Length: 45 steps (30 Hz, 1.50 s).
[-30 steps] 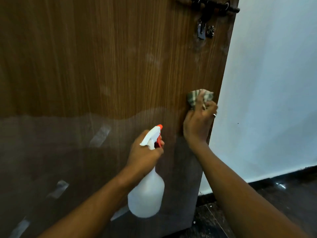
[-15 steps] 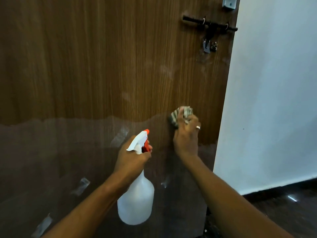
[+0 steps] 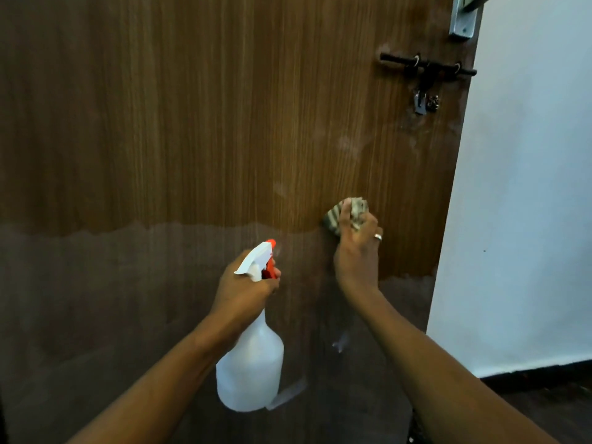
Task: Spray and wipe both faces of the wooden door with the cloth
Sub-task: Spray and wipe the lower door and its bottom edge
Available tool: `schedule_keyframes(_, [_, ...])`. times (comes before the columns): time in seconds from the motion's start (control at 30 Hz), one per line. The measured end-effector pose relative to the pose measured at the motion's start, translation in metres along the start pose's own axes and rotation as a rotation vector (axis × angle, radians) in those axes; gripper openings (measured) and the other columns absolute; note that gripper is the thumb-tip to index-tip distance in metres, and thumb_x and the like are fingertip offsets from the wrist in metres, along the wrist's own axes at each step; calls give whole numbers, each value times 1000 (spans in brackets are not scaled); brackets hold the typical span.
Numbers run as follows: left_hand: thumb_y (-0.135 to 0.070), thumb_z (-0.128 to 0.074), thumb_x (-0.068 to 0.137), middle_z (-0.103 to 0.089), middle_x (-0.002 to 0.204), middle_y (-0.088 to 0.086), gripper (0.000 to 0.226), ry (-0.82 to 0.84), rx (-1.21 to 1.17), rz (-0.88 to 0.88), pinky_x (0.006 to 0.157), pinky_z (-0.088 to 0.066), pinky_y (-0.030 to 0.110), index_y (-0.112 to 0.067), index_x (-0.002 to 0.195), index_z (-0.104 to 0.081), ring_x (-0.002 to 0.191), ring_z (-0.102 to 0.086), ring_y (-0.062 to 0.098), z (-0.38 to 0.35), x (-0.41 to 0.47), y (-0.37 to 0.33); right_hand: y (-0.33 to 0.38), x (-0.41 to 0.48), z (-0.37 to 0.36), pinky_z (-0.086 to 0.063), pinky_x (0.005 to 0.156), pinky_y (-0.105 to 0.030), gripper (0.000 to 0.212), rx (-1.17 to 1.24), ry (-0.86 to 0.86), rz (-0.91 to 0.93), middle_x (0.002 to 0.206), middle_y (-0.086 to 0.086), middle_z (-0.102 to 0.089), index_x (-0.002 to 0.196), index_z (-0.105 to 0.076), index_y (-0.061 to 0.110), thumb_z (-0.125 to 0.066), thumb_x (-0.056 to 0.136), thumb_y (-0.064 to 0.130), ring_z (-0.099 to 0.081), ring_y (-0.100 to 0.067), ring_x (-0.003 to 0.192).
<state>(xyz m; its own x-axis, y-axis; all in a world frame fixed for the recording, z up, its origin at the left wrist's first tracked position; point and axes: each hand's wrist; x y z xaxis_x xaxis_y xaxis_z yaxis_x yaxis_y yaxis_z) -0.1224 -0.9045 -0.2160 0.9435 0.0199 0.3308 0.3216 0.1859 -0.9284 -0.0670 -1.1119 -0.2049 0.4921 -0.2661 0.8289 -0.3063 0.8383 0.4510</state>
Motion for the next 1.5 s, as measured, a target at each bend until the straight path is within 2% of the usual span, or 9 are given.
schedule_keyframes(0.13, [-11, -68, 82, -60, 124, 8, 51, 7, 26, 22, 94, -51, 37, -16, 130, -50, 107, -59, 24, 13, -5, 4, -34, -28, 12, -51, 96, -45, 41, -94, -57, 26, 124, 12, -54, 131, -40, 38, -39, 98, 62, -56, -9, 109])
schedule_keyframes(0.27, [-9, -67, 83, -60, 123, 9, 51, 5, 37, -4, 94, -51, 36, -16, 131, -50, 108, -59, 24, 24, -6, 2, -10, 5, 13, -54, 77, -37, 59, -3, -204, -230, 127, -3, -52, 129, -30, 36, -26, 88, 78, -59, -20, 102])
schedule_keyframes(0.37, [-10, -66, 84, -61, 122, 9, 51, 5, 30, -25, 95, -52, 40, -18, 132, -50, 107, -60, 24, 32, -6, 0, 24, 6, -6, -43, 90, -32, 45, -70, -142, -65, 139, -10, -40, 142, -33, 31, -32, 102, 54, -48, -27, 116])
schedule_keyframes(0.57, [-8, -65, 84, -64, 114, 8, 40, -15, 22, -26, 87, -55, 35, -14, 123, -56, 100, -62, 22, 51, -3, 4, -8, -41, -26, -58, 80, -46, 78, -369, 48, 330, 139, -21, -33, 155, -27, 21, -64, 88, 8, -50, -37, 110])
schedule_keyframes(0.7, [-7, -66, 84, -64, 111, 9, 41, -29, 8, -30, 81, -54, 30, -14, 122, -56, 98, -62, 23, 63, 1, 1, 3, -27, -11, -45, 93, -44, 42, -12, 17, -69, 137, -8, -34, 145, -32, 38, -29, 104, 45, -44, -32, 120])
schedule_keyframes(0.77, [-8, -66, 83, -63, 116, 9, 44, -28, 19, -34, 85, -55, 32, -14, 125, -54, 101, -61, 24, 68, 2, 2, 37, 5, -19, -38, 94, -39, 41, 53, -142, -146, 137, -9, -32, 144, -36, 37, -31, 103, 33, -39, -31, 119])
schedule_keyframes(1.03, [-2, -63, 83, -59, 123, 8, 55, -15, 36, -50, 89, -50, 30, -16, 134, -48, 110, -56, 22, 81, -3, 11, 104, -31, -74, -56, 87, -45, 73, -231, -16, 454, 140, -23, -42, 152, -33, 15, -67, 87, 9, -54, -38, 115])
schedule_keyframes(1.33, [-7, -67, 82, -62, 117, 7, 47, -24, 39, -47, 77, -53, 21, -14, 127, -53, 105, -60, 23, 86, -2, 13, 87, -14, -55, -54, 81, -43, 77, -300, -184, -25, 141, -21, -21, 157, -16, 19, -58, 92, 14, -45, -40, 115])
schedule_keyframes(1.5, [-1, -64, 81, -64, 111, 7, 52, -6, 68, -91, 87, -53, 32, -18, 129, -52, 105, -60, 22, 92, -4, 18, 90, -60, -84, -57, 76, -38, 69, -315, -12, 527, 136, -20, -40, 148, -42, 12, -69, 85, 18, -56, -33, 106])
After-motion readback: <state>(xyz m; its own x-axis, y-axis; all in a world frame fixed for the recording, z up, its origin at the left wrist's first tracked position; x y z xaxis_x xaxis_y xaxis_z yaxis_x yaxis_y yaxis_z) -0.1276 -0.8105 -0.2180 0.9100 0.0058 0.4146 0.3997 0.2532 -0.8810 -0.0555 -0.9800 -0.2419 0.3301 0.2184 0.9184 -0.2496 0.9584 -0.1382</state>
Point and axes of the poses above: each hand's wrist, its own x-axis towards the middle knuckle, its own z-axis out of the back of the hand, y = z × x
